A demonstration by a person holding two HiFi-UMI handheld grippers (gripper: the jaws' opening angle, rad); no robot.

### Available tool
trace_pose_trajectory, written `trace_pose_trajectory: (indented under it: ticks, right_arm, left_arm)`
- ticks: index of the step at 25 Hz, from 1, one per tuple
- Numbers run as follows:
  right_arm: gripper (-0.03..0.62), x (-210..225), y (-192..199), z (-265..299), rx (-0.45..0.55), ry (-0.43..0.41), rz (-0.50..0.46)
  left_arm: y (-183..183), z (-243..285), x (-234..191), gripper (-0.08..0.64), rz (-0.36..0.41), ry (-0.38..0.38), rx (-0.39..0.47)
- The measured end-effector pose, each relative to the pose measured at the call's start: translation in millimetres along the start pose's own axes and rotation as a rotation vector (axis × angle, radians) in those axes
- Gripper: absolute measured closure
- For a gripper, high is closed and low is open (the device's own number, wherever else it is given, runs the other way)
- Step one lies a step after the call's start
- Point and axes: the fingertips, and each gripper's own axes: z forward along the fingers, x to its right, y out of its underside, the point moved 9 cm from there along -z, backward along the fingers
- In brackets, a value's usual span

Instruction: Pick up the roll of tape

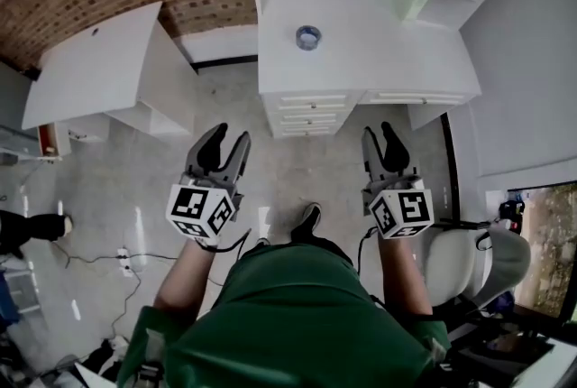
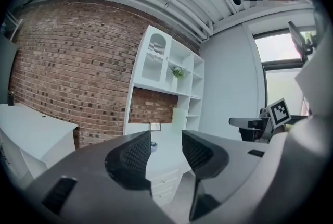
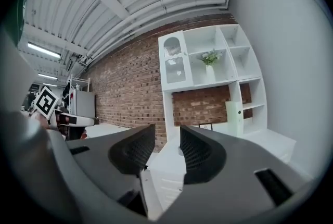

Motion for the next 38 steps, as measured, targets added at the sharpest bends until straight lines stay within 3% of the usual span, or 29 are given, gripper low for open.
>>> trace_pose_trajectory:
  ticks: [9, 18, 26, 38]
  right_arm:
    - [0.428, 74.3, -12.2, 32.2, 0.021, -0.052, 0.02]
    - [0.428, 113.2, -10.0, 50.5, 0.015, -0.034, 0.034]
    - [0.43, 148.1, -10.0, 86.9, -0.01, 0.069, 0.038]
    - [0.43, 165.3, -0.5, 204.9, -0.087, 0.185, 0.089]
  left_arm:
    - [-13.8, 61.8, 28.9, 0.367, 0.034, -0.049, -0.006]
    - [-13.3, 122.7, 32.0, 0.367, 0.053, -0.006, -0.044]
    - [-6.6, 212.5, -2.5, 0.367, 0.065, 0.07, -0.109]
    - [13.5, 364.1, -87.6, 0.367, 0.174, 0.214, -0.272]
